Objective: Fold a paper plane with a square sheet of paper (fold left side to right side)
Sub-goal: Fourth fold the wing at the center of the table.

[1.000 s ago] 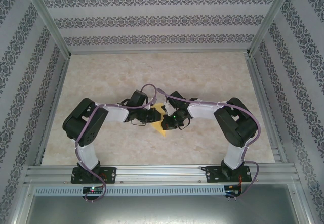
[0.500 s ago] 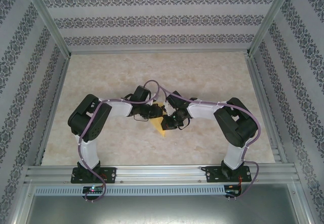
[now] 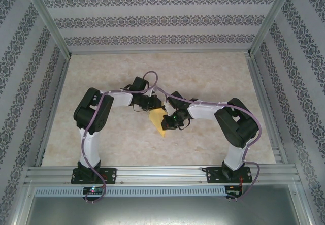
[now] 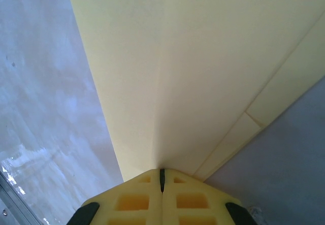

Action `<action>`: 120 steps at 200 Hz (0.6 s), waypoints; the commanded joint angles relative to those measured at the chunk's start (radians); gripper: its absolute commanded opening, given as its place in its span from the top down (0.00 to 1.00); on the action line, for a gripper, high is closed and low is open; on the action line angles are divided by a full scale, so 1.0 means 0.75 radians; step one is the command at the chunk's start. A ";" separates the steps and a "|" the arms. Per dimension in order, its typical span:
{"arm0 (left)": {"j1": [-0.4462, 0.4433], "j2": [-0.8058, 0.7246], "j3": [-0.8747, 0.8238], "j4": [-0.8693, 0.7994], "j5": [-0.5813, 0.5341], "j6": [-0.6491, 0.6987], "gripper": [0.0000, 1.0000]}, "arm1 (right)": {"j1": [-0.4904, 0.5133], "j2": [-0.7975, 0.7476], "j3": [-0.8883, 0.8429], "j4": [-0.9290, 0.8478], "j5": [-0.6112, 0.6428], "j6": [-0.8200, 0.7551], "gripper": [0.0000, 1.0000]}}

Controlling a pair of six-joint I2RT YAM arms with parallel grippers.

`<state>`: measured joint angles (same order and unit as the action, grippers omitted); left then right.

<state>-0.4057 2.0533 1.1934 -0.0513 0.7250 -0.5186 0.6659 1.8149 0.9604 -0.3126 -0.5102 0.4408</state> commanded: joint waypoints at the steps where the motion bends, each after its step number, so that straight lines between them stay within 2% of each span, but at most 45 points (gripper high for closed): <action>1: 0.107 0.076 0.063 0.011 -0.215 0.112 0.84 | 0.028 0.094 -0.101 -0.250 0.147 -0.019 1.00; 80: 0.188 0.146 0.272 -0.108 -0.147 0.163 0.79 | 0.029 0.088 -0.100 -0.230 0.126 -0.013 1.00; 120: 0.199 -0.026 0.206 -0.096 -0.134 0.154 0.73 | 0.017 0.004 -0.103 -0.087 0.045 0.020 1.00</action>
<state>-0.2680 2.1357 1.3754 -0.1081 0.6487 -0.4358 0.6655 1.8046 0.9463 -0.2832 -0.5121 0.4435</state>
